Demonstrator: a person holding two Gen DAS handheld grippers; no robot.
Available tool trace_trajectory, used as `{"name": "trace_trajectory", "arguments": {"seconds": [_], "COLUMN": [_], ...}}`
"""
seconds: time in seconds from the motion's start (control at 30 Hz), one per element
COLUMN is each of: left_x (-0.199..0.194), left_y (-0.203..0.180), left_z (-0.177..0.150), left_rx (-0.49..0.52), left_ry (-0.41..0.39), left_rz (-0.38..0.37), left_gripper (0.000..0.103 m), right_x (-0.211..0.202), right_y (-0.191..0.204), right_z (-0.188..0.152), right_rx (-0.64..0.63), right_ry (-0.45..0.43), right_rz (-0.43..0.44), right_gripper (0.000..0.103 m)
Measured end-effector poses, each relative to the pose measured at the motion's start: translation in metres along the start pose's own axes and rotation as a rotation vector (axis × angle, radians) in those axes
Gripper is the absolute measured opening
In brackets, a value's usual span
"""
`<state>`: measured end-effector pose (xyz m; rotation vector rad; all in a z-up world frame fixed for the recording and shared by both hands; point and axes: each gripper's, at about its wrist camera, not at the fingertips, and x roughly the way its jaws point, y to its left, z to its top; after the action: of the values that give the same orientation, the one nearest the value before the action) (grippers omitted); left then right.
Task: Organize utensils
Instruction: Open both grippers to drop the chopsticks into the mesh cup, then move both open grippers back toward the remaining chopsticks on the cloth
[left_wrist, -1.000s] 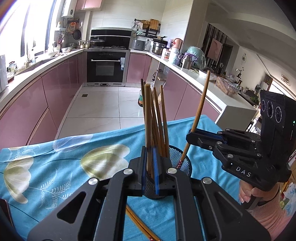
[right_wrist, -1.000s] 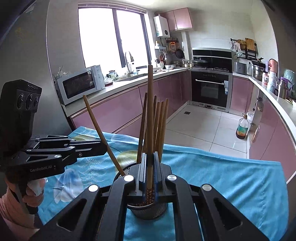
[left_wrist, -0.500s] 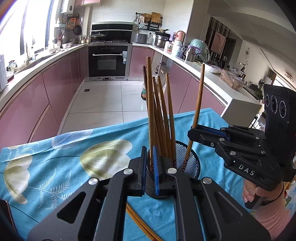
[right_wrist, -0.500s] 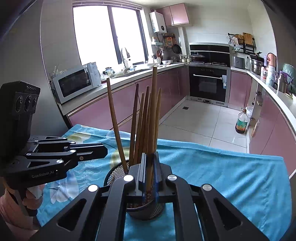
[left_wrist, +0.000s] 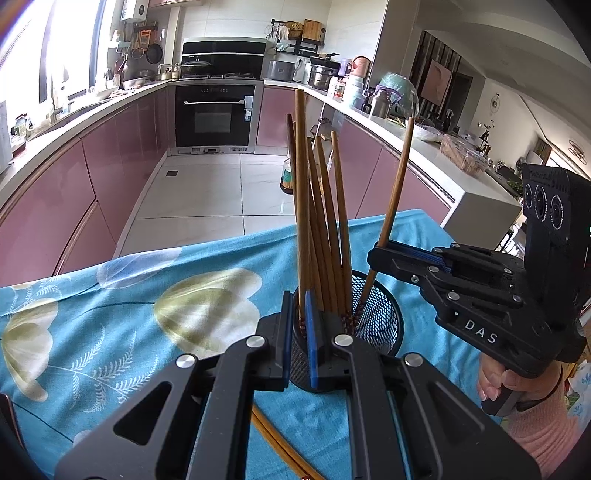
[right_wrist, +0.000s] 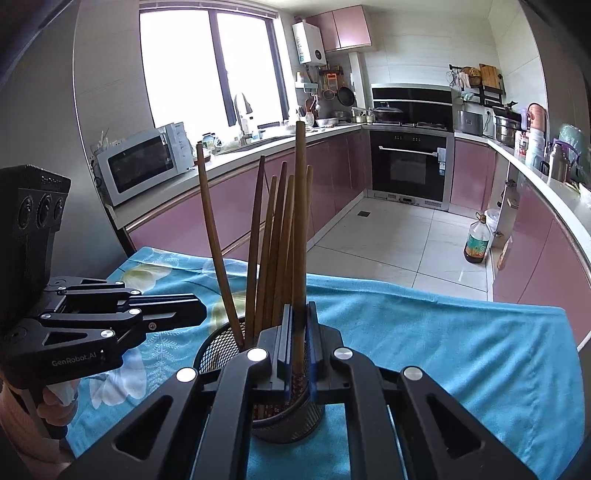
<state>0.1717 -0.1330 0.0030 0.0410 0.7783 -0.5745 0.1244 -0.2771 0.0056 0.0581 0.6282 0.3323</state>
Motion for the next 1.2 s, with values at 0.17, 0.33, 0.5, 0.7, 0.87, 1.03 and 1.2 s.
{"name": "trace_trajectory", "arguments": {"seconds": [0.17, 0.33, 0.5, 0.7, 0.87, 1.03, 1.2], "left_x": [-0.002, -0.006, -0.015, -0.036, -0.051, -0.062, -0.065], "left_y": [0.005, 0.012, 0.015, 0.019, 0.026, 0.037, 0.054], "left_z": [-0.005, -0.013, -0.024, -0.038, -0.055, -0.076, -0.1], "left_rx": [-0.009, -0.032, -0.041, -0.033, -0.054, -0.083, -0.123], "left_ry": [-0.008, -0.031, -0.061, -0.106, -0.119, -0.119, -0.084], "left_rz": [0.0, 0.015, 0.041, 0.097, 0.137, 0.172, 0.187], "left_gripper": [0.01, 0.026, 0.04, 0.06, 0.071, 0.074, 0.074], "right_x": [0.003, -0.004, -0.016, -0.041, -0.053, -0.035, -0.007], "right_y": [-0.002, -0.002, 0.001, 0.02, 0.043, 0.066, 0.082], "right_z": [0.002, 0.0, -0.005, -0.014, -0.029, -0.051, -0.077], "right_rx": [0.023, 0.031, 0.035, -0.004, -0.065, -0.1, -0.11], "right_ry": [0.004, -0.014, -0.036, -0.068, -0.058, 0.038, 0.151], "right_rz": [-0.016, -0.01, 0.002, 0.046, 0.121, 0.171, 0.178], "right_gripper": [0.009, 0.022, 0.031, 0.039, 0.044, 0.045, 0.045]}}
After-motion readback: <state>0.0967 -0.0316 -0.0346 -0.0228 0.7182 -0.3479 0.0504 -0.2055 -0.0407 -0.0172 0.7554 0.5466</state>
